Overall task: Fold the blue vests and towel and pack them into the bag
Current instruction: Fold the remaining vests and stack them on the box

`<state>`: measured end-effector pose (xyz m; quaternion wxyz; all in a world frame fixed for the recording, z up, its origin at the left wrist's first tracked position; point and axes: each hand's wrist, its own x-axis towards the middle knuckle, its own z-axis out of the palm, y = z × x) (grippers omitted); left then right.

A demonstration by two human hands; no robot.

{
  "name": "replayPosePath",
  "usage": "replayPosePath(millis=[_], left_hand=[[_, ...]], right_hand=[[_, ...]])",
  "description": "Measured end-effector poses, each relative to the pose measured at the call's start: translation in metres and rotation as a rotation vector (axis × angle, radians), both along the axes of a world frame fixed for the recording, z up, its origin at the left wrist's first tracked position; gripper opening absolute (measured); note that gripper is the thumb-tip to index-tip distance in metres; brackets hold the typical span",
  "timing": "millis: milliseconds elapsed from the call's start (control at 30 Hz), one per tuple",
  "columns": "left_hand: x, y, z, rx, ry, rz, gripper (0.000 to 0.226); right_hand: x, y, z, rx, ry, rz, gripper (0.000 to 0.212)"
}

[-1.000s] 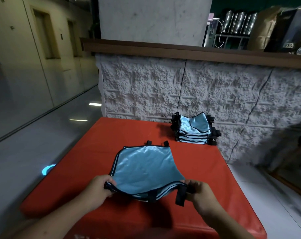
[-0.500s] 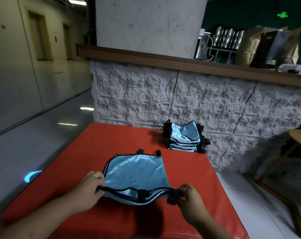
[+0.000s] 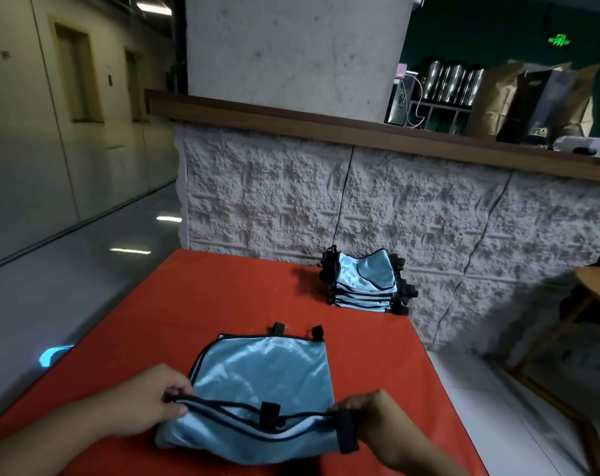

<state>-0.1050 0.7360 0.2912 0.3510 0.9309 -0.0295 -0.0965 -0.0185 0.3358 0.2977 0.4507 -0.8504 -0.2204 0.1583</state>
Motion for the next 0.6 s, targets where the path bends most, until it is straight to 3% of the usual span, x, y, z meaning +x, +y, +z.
replayPosePath(millis=[167, 267, 333, 600], left_hand=[[0.029, 0.009, -0.015, -0.144, -0.014, 0.084, 0.014], [0.052, 0.012, -0.022, -0.2, -0.032, 0.144, 0.011], [0.067, 0.014, -0.029, -0.247, -0.03, 0.201, 0.011], [0.146, 0.02, -0.05, -0.33, 0.018, 0.365, 0.005]], right_hand=[[0.029, 0.01, -0.011, 0.137, 0.186, 0.045, 0.024], [0.051, 0.017, -0.021, 0.264, 0.417, -0.017, 0.005], [0.069, 0.021, -0.03, 0.279, 0.5, -0.057, 0.018], [0.149, 0.055, -0.054, 0.265, 0.476, -0.292, 0.013]])
